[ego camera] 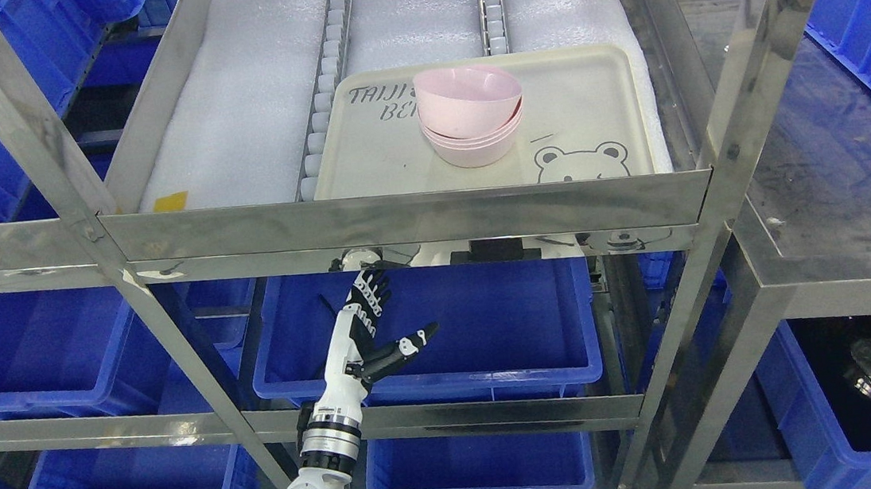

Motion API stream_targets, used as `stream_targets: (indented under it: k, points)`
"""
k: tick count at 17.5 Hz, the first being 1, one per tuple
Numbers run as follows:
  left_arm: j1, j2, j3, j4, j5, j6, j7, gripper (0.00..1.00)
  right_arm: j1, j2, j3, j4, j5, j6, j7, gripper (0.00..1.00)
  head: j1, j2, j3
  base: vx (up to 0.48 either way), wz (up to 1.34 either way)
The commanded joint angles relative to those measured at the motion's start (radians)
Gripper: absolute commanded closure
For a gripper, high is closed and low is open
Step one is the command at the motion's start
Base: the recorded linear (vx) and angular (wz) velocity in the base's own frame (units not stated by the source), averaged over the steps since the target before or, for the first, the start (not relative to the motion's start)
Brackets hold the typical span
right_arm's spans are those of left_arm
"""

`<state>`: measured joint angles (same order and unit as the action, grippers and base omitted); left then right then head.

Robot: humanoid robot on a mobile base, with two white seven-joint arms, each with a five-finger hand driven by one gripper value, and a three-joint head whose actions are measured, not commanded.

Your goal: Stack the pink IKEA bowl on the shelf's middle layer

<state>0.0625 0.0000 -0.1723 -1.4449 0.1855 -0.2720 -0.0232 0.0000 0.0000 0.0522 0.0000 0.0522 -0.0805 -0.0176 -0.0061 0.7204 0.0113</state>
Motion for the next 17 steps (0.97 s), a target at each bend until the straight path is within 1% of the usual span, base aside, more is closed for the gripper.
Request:
stream_targets:
  k: [1, 17]
  points:
    - [-0.006, 0.017, -0.002, -0.008, 0.000, 0.000, 0.000, 0.00, 0.005, -0.017, 0.000, -0.017, 0.000, -0.001, -0.001, 0.00, 0.0000, 0.000, 0.000, 0.000, 0.00]
    - [-0.006, 0.017, -0.003, -0.008, -0.005, 0.002, -0.001, 0.00, 0.003, -0.017, 0.000, -0.017, 0.000, -0.001, -0.001, 0.00, 0.0000, 0.000, 0.000, 0.001, 0.00]
